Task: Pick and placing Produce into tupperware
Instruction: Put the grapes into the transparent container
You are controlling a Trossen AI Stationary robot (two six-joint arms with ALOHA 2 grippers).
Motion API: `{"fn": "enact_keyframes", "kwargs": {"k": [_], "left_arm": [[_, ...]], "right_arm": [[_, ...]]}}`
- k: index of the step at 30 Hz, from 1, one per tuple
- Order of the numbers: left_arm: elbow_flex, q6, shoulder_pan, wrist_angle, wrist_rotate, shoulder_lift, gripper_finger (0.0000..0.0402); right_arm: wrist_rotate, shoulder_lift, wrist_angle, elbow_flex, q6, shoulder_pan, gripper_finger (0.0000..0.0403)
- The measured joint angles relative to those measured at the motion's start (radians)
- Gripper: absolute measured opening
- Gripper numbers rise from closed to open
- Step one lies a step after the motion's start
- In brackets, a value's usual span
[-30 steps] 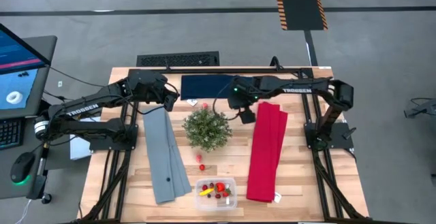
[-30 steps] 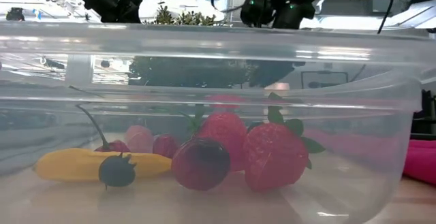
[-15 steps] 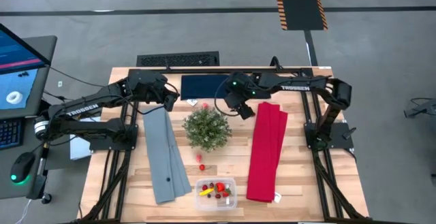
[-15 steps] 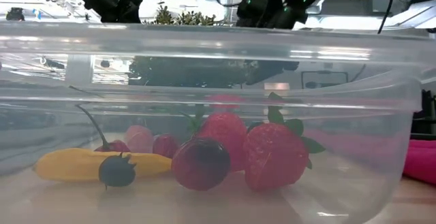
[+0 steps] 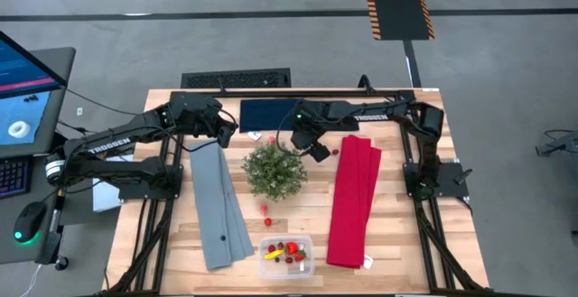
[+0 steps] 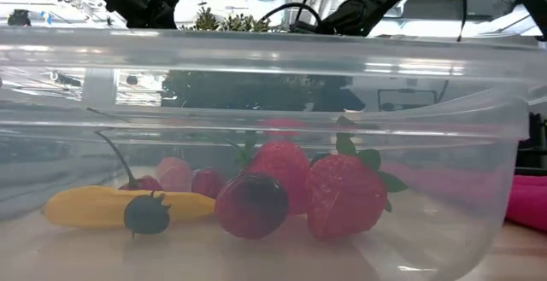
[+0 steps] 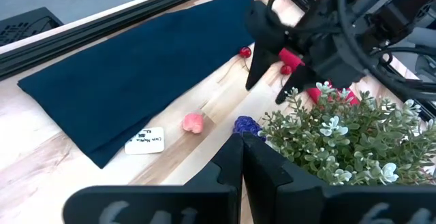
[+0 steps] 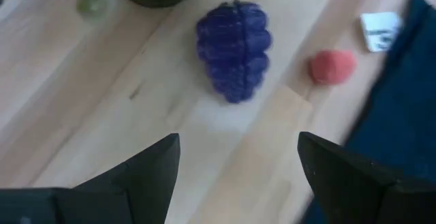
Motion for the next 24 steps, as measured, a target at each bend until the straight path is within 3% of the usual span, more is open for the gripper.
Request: {"fn": "enact_keyframes", "kwargs": {"k": [16,24], "left_arm": [[0.000,0.000,0.000,0.000,0.000,0.000,0.0000],[0.000,0.000,0.000,0.000,0.000,0.000,0.0000]], "right_arm": [[-0.302,0.013,0.069,0.011,0.095,-0.039,0.0322],[-0.379,0.064,0.085,0.008,0.139,-0.066,0.0322]]}}
